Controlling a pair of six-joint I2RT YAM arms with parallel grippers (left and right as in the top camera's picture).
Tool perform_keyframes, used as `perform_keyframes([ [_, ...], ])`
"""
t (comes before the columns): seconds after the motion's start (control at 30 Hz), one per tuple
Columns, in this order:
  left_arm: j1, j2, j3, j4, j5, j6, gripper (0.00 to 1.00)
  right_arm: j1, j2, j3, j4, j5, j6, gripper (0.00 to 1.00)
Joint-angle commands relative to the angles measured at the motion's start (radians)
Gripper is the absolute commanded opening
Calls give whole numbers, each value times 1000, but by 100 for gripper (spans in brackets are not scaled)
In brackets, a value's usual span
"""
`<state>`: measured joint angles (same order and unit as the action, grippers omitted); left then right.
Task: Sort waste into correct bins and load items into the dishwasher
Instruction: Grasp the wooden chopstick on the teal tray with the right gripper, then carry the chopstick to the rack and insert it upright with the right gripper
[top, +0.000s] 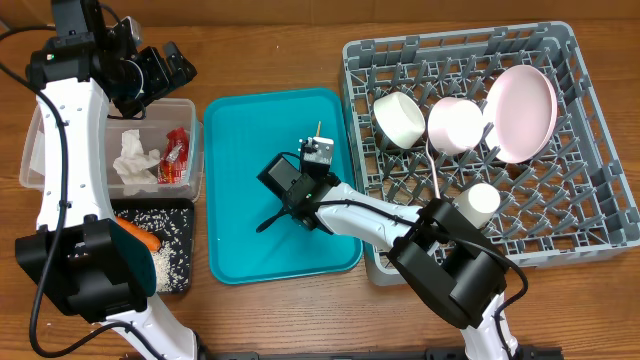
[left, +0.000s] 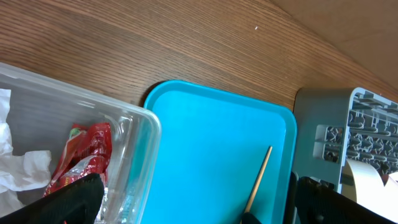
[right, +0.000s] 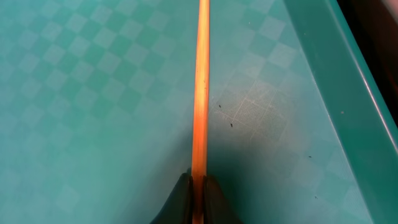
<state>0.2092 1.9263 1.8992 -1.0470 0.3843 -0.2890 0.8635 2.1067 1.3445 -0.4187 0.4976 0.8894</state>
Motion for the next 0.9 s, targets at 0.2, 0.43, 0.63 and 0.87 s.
perform_keyframes([
  [0.2, -10, -17, 21, 0, -3, -10, 100, 20, -79, -8, -26, -1, -168, 4],
  [0.43, -10, -17, 21, 1, -3, -10, 100, 32, -221, -8, -101, 0, -188, 4],
  [0.63, -10, -17, 21, 0, -3, -10, 100, 31, -330, -8, -133, 53, -327, 4],
  [0.87, -13, -17, 21, 0, -3, -10, 100, 31, -422, -8, -276, 207, -606, 4],
])
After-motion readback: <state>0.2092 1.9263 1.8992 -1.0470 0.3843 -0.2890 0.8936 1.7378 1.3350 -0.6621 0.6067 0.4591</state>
